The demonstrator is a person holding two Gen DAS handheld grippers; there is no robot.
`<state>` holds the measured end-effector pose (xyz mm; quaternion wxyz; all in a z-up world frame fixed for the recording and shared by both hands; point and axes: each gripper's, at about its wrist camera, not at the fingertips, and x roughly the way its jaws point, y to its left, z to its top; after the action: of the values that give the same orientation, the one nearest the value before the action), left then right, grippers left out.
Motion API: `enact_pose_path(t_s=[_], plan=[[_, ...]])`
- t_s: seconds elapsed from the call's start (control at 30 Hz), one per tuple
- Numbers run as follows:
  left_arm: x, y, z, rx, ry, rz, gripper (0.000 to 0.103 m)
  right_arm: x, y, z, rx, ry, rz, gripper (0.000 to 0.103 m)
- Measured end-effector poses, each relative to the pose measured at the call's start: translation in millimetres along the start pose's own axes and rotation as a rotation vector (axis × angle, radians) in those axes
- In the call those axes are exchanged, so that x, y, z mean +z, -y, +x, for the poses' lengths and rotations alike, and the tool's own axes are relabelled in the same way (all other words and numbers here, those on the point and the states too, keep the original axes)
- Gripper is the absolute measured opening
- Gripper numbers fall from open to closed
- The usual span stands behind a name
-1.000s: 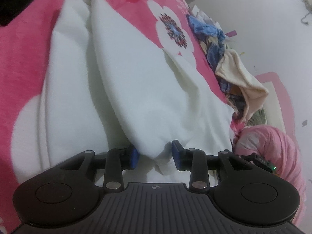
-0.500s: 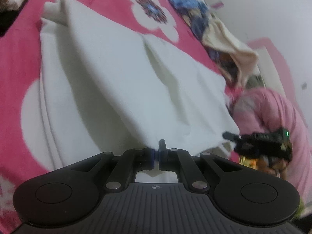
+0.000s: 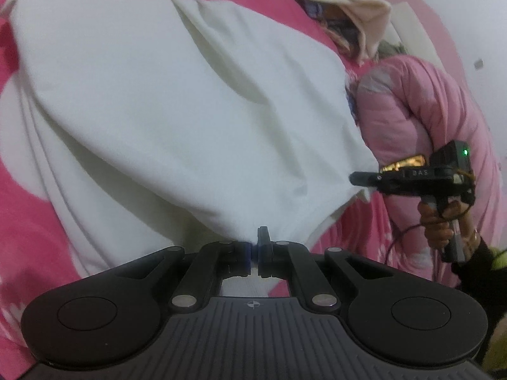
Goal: Fold clothes
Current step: 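Lower the folded collar onto the hem with both tools closed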
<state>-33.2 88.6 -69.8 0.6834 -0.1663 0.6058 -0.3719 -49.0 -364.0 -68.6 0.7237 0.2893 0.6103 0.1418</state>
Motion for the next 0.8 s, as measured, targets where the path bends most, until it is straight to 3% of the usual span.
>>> enact_pose_path(t_s=[0.53, 0.8], plan=[[-3.9, 24.4, 29.2, 0.023, -0.123, 0.104, 0.001, -14.7, -20.9, 3.3, -0.165, -0.043, -0.225, 0.008], [-7.7, 19.0, 40.4, 0.071, -0.144, 0.089, 0.002, -20.1, -24.4, 25.0, -0.226, -0.058, -0.291, 0.009]])
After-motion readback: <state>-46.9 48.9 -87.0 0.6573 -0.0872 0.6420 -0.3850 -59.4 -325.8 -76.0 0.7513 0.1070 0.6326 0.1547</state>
